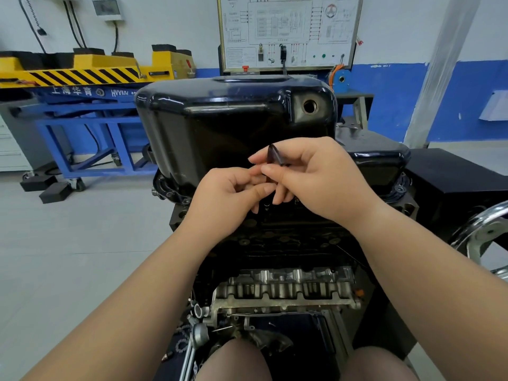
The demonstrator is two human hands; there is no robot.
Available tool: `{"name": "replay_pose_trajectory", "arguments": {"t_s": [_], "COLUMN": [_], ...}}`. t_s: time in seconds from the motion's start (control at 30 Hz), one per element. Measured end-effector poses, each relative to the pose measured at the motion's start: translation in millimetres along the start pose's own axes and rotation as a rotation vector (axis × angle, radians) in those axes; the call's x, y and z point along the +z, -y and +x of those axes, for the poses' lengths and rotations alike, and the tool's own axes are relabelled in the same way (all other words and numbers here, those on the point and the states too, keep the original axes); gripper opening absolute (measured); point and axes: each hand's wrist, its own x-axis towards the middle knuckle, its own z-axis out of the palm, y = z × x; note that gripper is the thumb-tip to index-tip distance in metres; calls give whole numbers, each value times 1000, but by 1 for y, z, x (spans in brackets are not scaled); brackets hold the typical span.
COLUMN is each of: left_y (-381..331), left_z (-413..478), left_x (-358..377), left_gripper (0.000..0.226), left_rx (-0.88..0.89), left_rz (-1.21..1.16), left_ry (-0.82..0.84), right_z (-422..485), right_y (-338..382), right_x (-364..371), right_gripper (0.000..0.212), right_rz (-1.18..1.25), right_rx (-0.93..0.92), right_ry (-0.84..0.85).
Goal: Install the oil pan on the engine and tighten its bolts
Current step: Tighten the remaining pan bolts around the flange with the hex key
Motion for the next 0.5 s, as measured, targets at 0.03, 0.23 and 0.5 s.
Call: {"name": "replay_pose_trajectory", "arguments": {"t_s": [0.03, 0.23, 0.5], "left_y": [0, 1, 0], "left_z": [0, -1, 1], "left_x": [0, 3, 1], "left_gripper": [18, 11, 18], "left_rx": [-5, 5, -20], "left_rz": [0, -14, 10], "left_ry": [11, -42, 32], "right_z": [0, 3, 1], "right_y": [0, -2, -5], "right_x": [0, 6, 3], "right_gripper": [14, 13, 14], "right_rz": [-3, -4, 21], "right_rx": [2, 43, 31], "right_ry": [-24, -139, -40]}}
